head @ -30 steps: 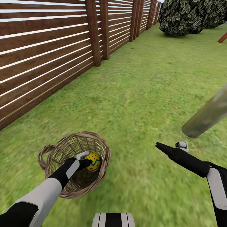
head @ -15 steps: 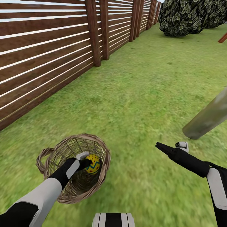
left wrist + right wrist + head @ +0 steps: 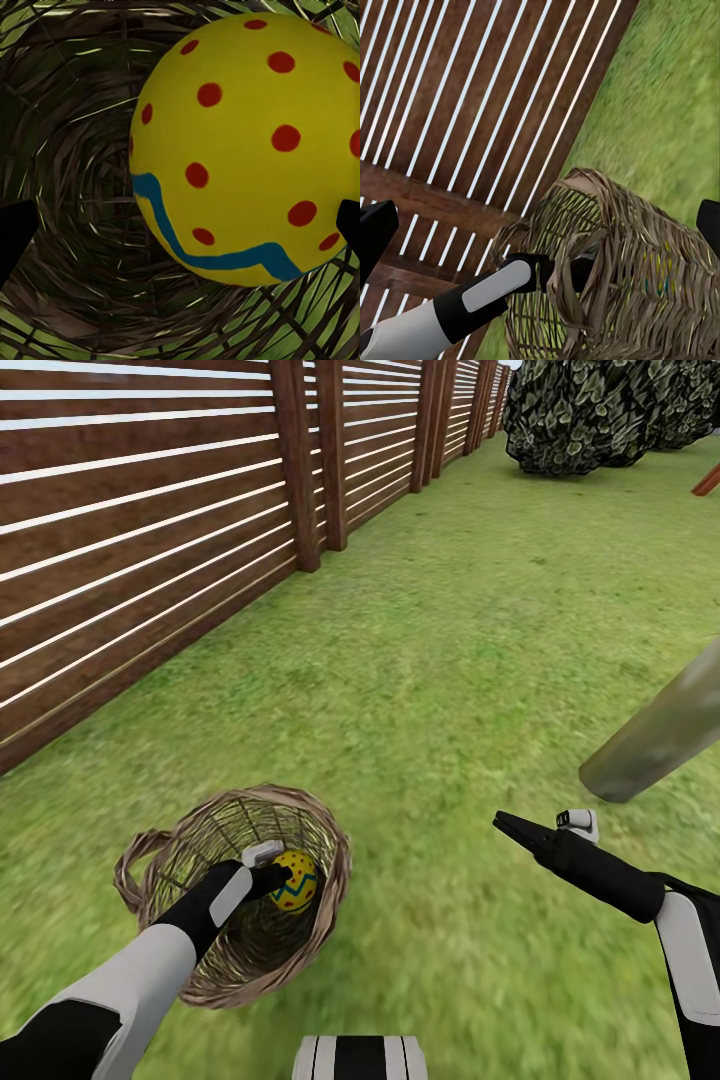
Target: Take the three Easter eggs out of the wicker basket on the lawn in the garden, then place them on the lawn next to a single tree (choose any tree) so that all three eggs are next to the same tree and none are left in the basket.
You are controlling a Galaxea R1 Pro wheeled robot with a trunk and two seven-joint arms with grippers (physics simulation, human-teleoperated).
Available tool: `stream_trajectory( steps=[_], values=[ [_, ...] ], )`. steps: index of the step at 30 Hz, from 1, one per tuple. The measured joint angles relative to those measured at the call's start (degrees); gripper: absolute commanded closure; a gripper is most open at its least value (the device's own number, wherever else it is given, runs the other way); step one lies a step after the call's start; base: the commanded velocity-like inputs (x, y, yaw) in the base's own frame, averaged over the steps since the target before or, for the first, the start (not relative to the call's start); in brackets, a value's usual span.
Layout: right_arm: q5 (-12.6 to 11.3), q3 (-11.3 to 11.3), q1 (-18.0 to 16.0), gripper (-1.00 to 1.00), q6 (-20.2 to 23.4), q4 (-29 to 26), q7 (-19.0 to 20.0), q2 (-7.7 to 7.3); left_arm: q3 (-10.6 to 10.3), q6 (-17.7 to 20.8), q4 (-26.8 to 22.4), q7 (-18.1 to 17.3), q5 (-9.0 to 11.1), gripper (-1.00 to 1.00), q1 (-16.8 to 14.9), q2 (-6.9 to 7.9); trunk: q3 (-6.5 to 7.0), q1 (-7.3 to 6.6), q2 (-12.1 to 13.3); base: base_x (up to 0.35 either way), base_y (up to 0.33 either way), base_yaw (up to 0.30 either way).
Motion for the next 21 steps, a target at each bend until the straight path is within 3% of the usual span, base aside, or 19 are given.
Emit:
stream_trajectory(
  steps=[12,21],
  values=[
    [0.0,0.0,0.0,-1.00,0.0,0.0,0.0,0.00,0.0,0.0,-0.1,-0.3,0.0,-1.00,0.0,0.00,0.00,0.00,0.0,0.000,0.000,0.000],
    [0.0,0.0,0.0,-1.00,0.0,0.0,0.0,0.00,0.0,0.0,0.0,-4.9,0.0,-1.00,0.0,0.10,0.00,0.00,0.0,0.000,0.000,0.000]
  ],
)
